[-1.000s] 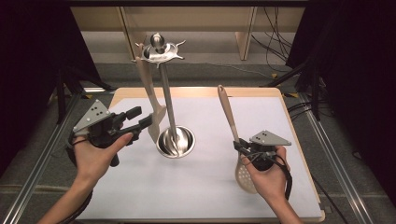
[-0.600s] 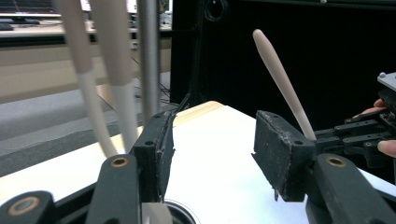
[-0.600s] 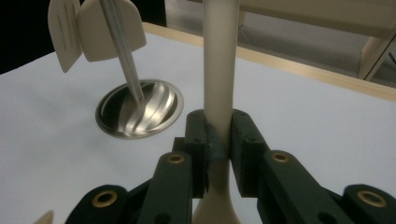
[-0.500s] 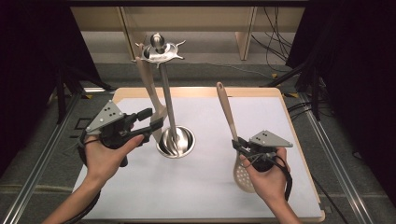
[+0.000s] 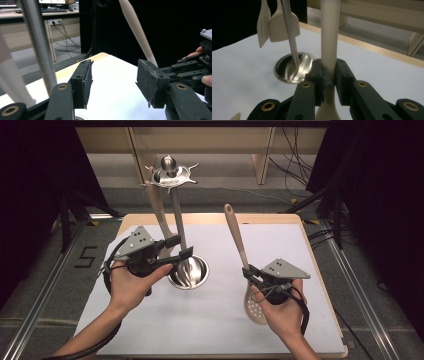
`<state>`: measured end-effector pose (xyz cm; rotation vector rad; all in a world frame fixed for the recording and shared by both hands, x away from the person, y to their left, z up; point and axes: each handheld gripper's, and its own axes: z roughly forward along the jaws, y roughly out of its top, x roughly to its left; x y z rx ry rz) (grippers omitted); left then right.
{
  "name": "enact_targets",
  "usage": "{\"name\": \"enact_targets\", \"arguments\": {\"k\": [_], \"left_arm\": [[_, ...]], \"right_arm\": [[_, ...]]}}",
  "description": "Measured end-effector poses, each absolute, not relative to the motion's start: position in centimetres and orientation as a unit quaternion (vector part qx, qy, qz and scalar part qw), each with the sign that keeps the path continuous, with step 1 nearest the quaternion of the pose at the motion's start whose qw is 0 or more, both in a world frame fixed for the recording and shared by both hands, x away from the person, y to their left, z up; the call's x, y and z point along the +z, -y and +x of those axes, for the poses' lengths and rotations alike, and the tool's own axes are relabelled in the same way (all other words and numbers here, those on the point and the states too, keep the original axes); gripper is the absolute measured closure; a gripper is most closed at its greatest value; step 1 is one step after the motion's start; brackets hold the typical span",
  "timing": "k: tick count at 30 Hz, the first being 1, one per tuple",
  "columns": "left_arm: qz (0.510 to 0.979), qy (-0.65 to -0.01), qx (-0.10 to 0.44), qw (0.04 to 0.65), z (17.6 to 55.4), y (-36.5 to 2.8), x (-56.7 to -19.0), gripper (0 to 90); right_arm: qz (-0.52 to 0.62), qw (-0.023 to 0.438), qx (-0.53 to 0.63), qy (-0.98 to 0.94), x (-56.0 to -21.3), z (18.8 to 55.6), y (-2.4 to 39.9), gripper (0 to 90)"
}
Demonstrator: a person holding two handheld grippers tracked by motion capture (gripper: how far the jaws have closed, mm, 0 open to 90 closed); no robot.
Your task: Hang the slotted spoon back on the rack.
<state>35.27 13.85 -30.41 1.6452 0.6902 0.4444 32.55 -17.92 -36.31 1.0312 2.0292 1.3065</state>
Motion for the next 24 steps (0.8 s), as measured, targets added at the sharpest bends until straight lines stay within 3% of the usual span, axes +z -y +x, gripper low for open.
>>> {"name": "enact_targets", "arguments": {"k": [24], "left_arm": [[0.726, -0.271, 0.155, 0.613, 36.6, -9.5, -30.2, 44.5]], "right_arm": [[0.36, 0.251, 0.495, -0.75, -36.0, 31.9, 16.6, 79.2]]}}
